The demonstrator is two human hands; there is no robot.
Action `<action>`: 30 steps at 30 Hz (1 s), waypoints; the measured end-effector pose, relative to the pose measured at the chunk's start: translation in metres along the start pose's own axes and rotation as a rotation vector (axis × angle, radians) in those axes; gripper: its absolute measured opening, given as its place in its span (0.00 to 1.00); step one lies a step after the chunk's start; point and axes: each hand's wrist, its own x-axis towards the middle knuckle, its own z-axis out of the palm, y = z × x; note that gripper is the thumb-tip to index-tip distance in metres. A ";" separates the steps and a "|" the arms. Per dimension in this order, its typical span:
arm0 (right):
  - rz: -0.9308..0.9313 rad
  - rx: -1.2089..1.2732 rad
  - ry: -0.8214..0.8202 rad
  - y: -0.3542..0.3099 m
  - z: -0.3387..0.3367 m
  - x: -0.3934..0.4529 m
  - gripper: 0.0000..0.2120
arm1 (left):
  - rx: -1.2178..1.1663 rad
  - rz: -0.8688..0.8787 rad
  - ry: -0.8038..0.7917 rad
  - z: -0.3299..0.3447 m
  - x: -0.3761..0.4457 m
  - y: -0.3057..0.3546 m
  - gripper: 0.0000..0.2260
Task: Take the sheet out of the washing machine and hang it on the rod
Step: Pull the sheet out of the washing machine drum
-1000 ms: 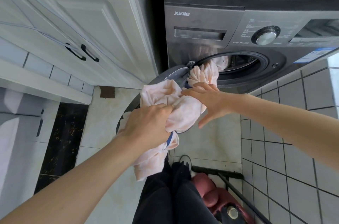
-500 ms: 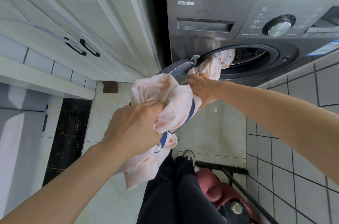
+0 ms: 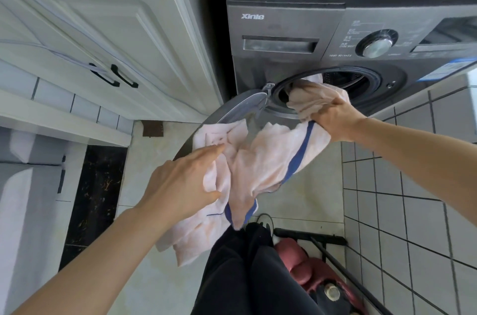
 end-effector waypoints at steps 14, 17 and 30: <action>0.090 0.319 0.178 -0.062 -0.076 -0.082 0.25 | -0.063 0.145 0.016 0.011 0.015 0.062 0.38; 0.160 0.465 0.321 -0.083 -0.098 -0.091 0.22 | -0.089 0.176 0.017 0.011 0.023 0.080 0.42; -0.176 0.829 0.521 -0.122 -0.136 -0.124 0.32 | -0.174 0.118 0.199 -0.004 0.008 0.081 0.18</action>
